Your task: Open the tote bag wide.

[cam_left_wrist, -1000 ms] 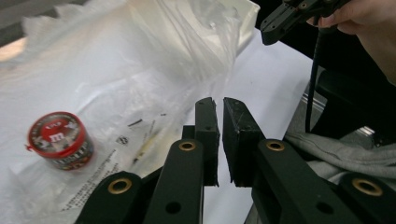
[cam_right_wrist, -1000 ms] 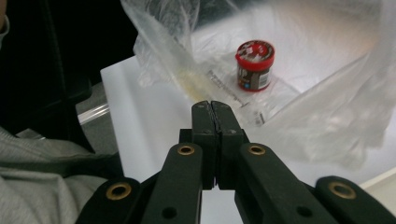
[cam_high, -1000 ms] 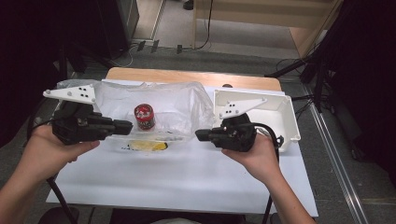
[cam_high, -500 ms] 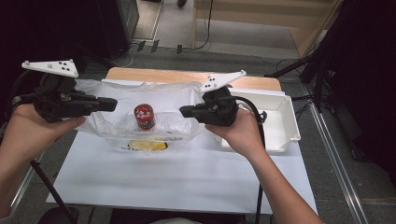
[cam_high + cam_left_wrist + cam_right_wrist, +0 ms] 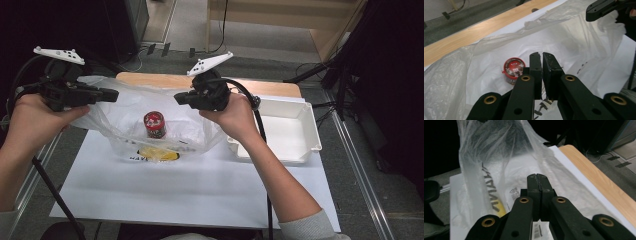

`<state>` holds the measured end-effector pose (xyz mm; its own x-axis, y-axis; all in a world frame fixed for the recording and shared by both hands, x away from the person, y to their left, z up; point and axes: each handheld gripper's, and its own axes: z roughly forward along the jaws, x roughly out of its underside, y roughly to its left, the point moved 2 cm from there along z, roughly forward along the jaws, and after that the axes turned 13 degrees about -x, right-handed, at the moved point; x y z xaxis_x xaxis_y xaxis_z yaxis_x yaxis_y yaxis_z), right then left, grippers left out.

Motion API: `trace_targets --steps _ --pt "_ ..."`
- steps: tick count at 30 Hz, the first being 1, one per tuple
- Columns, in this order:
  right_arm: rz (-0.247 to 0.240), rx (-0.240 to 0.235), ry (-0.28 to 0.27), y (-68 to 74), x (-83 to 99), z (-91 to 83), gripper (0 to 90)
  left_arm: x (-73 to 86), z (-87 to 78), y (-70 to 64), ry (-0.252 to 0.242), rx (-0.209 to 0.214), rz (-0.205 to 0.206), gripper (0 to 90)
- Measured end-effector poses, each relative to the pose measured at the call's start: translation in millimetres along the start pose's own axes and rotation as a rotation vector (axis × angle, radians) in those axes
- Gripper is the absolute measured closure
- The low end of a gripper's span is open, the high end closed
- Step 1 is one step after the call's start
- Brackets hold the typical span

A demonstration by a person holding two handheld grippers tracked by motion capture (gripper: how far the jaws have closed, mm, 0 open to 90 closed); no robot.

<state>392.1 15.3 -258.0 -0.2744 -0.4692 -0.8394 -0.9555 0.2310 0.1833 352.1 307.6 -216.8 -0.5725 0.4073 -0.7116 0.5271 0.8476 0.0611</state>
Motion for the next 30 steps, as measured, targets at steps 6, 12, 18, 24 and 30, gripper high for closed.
trace_targets --steps 6,12,18,24,30 --pt "-0.007 0.032 0.01 -20.0 -6.2 12.0 90.0 -3.1 11.8 14.0 0.015 -0.038 -0.008 85.9" --pt "0.019 0.035 0.033 -37.8 -9.8 24.8 90.0 -5.3 26.2 25.0 0.049 -0.043 -0.017 89.4" --pt "0.029 0.048 0.033 -48.8 -13.0 32.1 90.0 -5.5 34.6 29.9 0.067 -0.066 -0.014 89.3" --pt "0.044 0.06 0.045 -59.3 -8.6 39.8 90.0 3.0 44.9 40.7 0.097 -0.086 -0.038 88.6" --pt "0.056 0.065 0.053 -62.9 -6.8 45.4 88.6 16.0 55.8 53.5 0.132 -0.105 -0.057 87.4"
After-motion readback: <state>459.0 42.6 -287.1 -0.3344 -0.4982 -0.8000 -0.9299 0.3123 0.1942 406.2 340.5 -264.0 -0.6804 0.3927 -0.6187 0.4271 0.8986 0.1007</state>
